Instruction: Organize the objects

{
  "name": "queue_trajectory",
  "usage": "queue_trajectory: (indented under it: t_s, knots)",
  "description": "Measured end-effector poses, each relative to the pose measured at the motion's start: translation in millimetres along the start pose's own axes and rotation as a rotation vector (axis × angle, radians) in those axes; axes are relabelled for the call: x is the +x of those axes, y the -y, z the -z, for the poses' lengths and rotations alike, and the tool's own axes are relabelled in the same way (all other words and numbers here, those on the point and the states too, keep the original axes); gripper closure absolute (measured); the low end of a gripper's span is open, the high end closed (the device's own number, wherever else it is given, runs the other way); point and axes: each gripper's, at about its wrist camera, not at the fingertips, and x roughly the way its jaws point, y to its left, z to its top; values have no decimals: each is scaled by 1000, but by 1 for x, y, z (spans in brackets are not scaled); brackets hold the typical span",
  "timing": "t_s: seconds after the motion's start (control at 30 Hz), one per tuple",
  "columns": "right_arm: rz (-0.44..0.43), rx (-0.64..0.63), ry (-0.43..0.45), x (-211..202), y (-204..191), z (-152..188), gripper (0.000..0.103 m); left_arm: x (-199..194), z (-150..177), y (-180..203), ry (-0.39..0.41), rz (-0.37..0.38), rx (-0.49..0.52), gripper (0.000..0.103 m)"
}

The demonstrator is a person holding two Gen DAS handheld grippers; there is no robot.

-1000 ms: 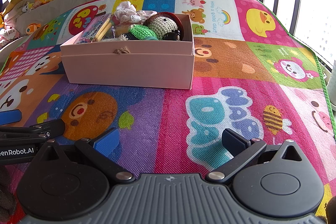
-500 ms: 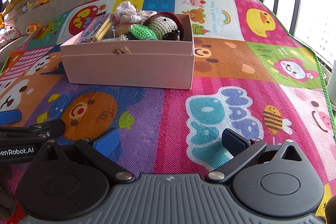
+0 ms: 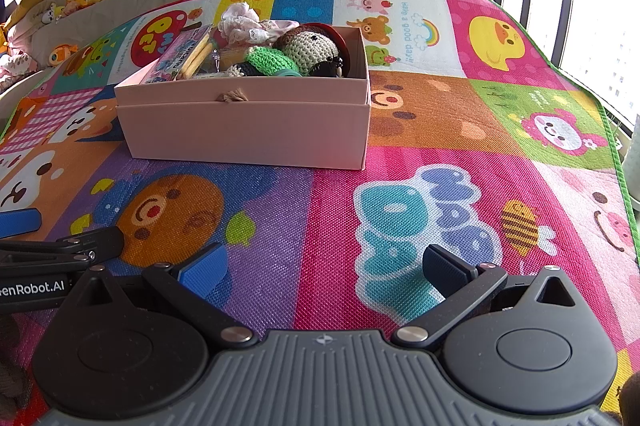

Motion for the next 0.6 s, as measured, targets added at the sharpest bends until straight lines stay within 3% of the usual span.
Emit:
queue_trajectory:
  t_s: [0.6]
  knots:
    - [0, 0, 0, 1, 2, 0, 0, 0, 0, 0, 1, 1, 0, 1]
